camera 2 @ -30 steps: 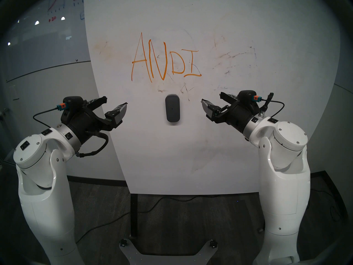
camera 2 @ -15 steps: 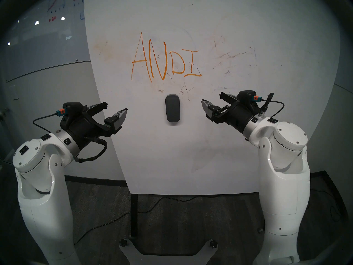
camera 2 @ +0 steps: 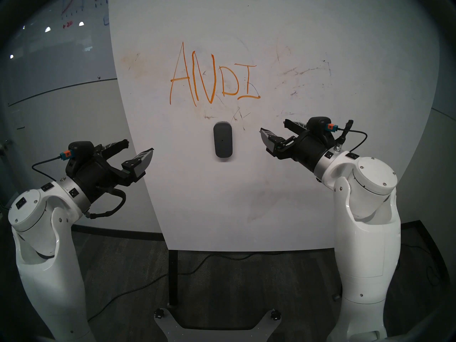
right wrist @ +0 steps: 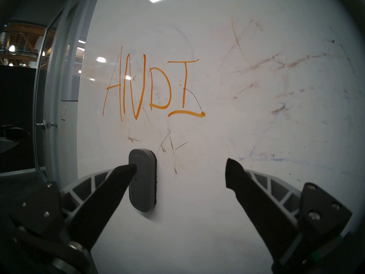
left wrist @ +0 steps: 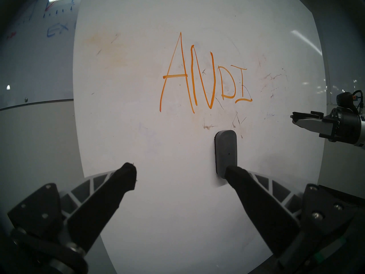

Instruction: Erase all marks on the whiteboard with the eraser

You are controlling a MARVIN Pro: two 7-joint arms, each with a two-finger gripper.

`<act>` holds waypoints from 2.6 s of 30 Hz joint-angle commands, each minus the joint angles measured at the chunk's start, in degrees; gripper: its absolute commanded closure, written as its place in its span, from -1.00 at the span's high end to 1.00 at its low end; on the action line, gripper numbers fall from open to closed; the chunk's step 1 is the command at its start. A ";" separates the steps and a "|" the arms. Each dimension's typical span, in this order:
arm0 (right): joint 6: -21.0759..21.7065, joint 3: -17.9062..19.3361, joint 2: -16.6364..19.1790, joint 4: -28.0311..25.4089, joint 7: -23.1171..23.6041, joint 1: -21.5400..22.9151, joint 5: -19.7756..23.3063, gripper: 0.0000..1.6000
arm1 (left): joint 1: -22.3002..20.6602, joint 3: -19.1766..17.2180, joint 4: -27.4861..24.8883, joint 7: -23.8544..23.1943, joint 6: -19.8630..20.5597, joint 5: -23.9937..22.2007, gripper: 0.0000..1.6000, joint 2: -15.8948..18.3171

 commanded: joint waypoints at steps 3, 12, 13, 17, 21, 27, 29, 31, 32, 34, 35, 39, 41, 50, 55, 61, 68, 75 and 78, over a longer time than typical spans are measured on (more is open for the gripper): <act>-0.10 -0.01 0.07 -0.76 0.04 0.45 0.03 1.00 | -1.23 -5.74 -1.33 -6.40 -1.93 -6.92 1.00 1.13; -0.09 -0.01 0.07 -0.78 0.03 0.44 0.02 1.00 | -1.00 -11.25 -1.33 -9.92 -0.95 -10.27 1.00 1.63; -0.09 -0.01 0.07 -0.78 0.03 0.44 0.02 1.00 | -0.87 -11.76 -1.33 -10.21 -0.81 -10.50 1.00 1.62; -0.09 -0.01 0.07 -0.78 0.03 0.44 0.02 1.00 | -0.29 -13.63 -1.33 -10.98 -0.32 -11.35 1.00 1.14; -0.09 -0.01 0.07 -0.78 0.03 0.44 0.02 1.00 | 0.67 -15.51 -1.33 -12.02 0.17 -12.22 1.00 0.80; -0.08 -0.01 0.07 -0.79 0.03 0.44 0.02 1.00 | 1.08 -16.73 -1.33 -13.06 0.58 -12.78 1.00 0.64; -0.08 -0.01 0.07 -0.79 0.03 0.44 0.02 1.00 | 1.12 -16.89 -1.33 -13.59 0.55 -12.91 1.00 0.88; -0.08 -0.01 0.07 -0.79 0.03 0.44 0.02 1.00 | 1.10 -17.01 -1.33 -13.78 0.61 -12.93 1.00 0.83; -0.08 -0.01 0.07 -0.79 0.03 0.44 0.02 1.00 | 1.08 -17.07 -1.33 -13.86 0.64 -12.93 1.00 0.81; -0.08 -0.01 0.07 -0.79 0.03 0.44 0.02 1.00 | 1.04 -17.17 -1.33 -14.04 0.69 -12.90 1.00 0.75; -0.08 -0.01 0.07 -0.79 0.03 0.44 0.02 1.00 | 1.02 -17.22 -1.33 -14.12 0.71 -12.89 1.00 0.73; -0.08 -0.01 0.07 -0.78 0.03 0.44 0.02 1.00 | 0.95 -17.34 -1.33 -14.37 0.76 -12.81 1.00 0.62; -0.08 -0.01 0.07 -0.79 0.03 0.44 0.02 1.00 | 0.92 -17.38 -1.33 -14.46 0.77 -12.76 1.00 0.56; -0.08 -0.01 0.07 -0.79 0.03 0.44 0.02 1.00 | 0.77 -17.53 -1.33 -14.88 0.75 -12.50 1.00 0.28; 0.01 -0.10 0.13 -0.68 -0.01 0.64 -0.05 1.00 | 0.68 -17.58 -1.33 -15.06 0.75 -12.36 1.00 0.16; -0.74 -0.95 0.56 -0.41 0.24 0.74 -0.63 1.00 | 0.60 -17.63 -1.33 -15.24 0.77 -12.21 1.00 0.03; 0.29 -2.52 0.35 -0.25 0.09 1.32 -1.17 1.00 | 0.50 -17.68 -1.33 -15.43 0.79 -12.04 1.00 -0.11; 1.25 -5.29 -0.30 -0.95 -0.57 1.10 -2.28 1.00 | 0.41 -17.73 -1.33 -15.61 0.81 -11.87 1.00 -0.24; 1.70 -6.79 -0.73 -1.40 -1.01 0.82 -2.90 1.00 | 0.37 -17.74 -1.33 -15.68 0.82 -11.81 1.00 -0.29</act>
